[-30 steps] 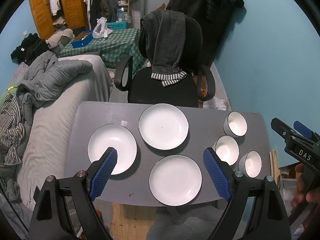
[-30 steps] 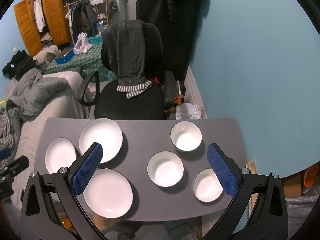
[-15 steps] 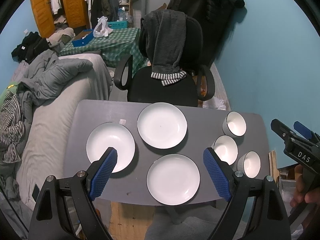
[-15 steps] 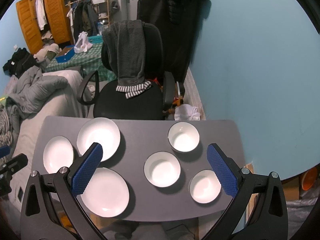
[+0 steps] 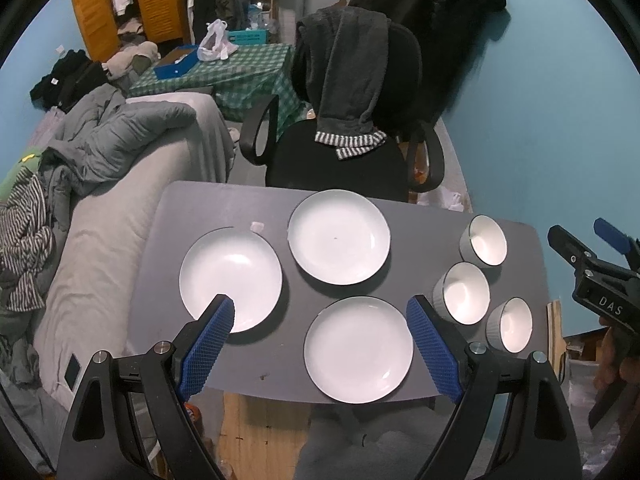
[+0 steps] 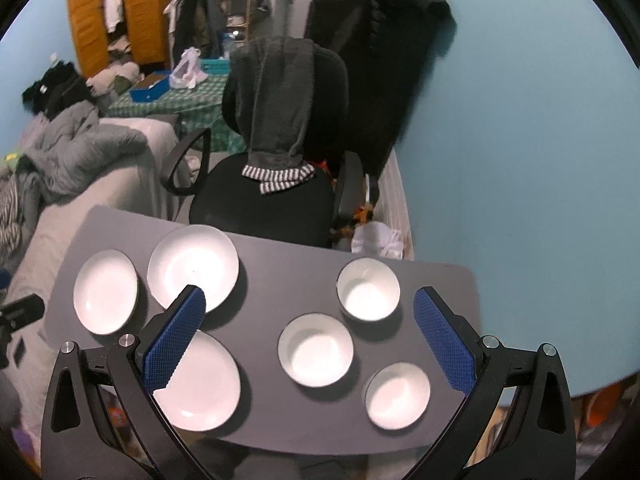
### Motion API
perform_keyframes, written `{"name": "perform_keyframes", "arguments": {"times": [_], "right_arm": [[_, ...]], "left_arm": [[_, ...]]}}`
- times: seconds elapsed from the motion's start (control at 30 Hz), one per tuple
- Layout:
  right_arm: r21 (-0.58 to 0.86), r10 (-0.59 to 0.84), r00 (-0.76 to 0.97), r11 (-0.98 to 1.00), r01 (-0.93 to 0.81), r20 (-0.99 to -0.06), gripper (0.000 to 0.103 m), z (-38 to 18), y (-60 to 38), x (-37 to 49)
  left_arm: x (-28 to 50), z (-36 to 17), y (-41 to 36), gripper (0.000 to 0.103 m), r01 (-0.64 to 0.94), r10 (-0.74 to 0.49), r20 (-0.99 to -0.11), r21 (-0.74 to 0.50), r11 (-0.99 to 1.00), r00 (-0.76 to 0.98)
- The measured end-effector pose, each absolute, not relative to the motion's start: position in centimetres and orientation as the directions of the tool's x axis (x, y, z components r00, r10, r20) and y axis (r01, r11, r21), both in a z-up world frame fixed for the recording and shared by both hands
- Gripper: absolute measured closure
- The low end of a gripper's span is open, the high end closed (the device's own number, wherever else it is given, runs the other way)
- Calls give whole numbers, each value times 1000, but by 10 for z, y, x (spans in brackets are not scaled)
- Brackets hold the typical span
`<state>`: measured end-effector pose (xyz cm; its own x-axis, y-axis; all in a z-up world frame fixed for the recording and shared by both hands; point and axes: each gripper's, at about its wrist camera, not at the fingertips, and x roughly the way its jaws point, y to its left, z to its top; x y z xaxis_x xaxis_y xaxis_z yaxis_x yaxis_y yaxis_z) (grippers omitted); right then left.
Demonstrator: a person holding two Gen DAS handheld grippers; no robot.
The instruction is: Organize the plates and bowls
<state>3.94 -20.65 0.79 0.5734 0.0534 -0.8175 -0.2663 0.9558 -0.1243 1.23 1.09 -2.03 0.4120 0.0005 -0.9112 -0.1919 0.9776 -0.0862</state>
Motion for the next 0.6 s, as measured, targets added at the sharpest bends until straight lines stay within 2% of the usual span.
{"name": "perform_keyframes", "arguments": {"times": [0.4,0.6], "right_arm": [[-163,152,527,848,-504,-836,1,-23,-156,42],[-72,225,414,804,-590,-882,1,-52,-136,48]], "left_arm": [[2,-50,24,14,-242,20,-932,-74,967,362],[-8,-67,33,14,-269,45,-939,-51,962,340]]}}
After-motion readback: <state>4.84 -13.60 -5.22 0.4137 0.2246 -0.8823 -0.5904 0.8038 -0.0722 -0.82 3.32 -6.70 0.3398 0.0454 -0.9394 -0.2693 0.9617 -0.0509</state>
